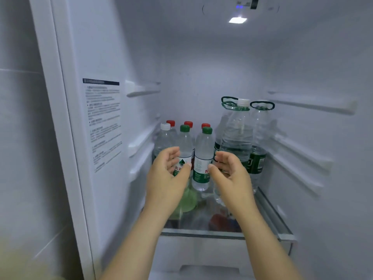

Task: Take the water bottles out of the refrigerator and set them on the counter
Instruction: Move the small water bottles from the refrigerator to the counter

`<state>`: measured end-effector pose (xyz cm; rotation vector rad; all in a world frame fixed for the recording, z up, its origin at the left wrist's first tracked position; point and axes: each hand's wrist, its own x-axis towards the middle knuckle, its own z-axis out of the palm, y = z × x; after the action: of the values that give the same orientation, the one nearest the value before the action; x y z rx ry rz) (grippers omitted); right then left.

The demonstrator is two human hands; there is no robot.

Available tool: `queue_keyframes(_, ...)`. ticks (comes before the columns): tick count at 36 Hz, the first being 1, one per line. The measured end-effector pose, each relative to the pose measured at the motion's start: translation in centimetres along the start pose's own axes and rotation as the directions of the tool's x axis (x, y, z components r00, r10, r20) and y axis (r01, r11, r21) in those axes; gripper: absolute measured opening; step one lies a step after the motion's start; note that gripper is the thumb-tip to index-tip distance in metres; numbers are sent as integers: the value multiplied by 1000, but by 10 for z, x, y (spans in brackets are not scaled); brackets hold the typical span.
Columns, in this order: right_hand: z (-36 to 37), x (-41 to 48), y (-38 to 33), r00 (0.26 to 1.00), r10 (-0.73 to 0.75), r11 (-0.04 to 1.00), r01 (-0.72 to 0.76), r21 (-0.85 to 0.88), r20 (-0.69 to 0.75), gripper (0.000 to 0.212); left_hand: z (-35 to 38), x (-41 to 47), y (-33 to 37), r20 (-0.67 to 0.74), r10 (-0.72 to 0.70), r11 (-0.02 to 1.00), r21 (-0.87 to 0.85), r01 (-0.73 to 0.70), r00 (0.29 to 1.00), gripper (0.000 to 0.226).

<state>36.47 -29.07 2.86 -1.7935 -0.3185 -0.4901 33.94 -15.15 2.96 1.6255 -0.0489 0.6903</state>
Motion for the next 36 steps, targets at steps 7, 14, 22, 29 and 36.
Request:
queue_keyframes(7, 4, 44, 3, 999, -30, 997, 31, -68, 19, 42, 13, 44, 1, -17, 75, 988, 134, -72, 997, 38)
queue_keyframes(14, 6, 85, 3, 993, -111, 983, 117, -143, 44, 47, 29, 85, -7, -17, 123, 966, 229, -116, 992, 45)
queue_keyframes(22, 19, 116, 4, 984, -129, 957, 156, -244, 123, 54, 35, 123, -13, 0, 113, 927, 359, -106, 994, 53)
queue_keyframes(29, 37, 133, 7, 983, -62, 937, 117, -329, 173, 57, 39, 146, -15, 61, 96, 916, 386, -112, 994, 52)
queue_keyframes(36, 42, 140, 12, 983, -8, 950, 64, -305, 184, 63, 41, 154, -22, 141, 55, 896, 431, -111, 988, 53)
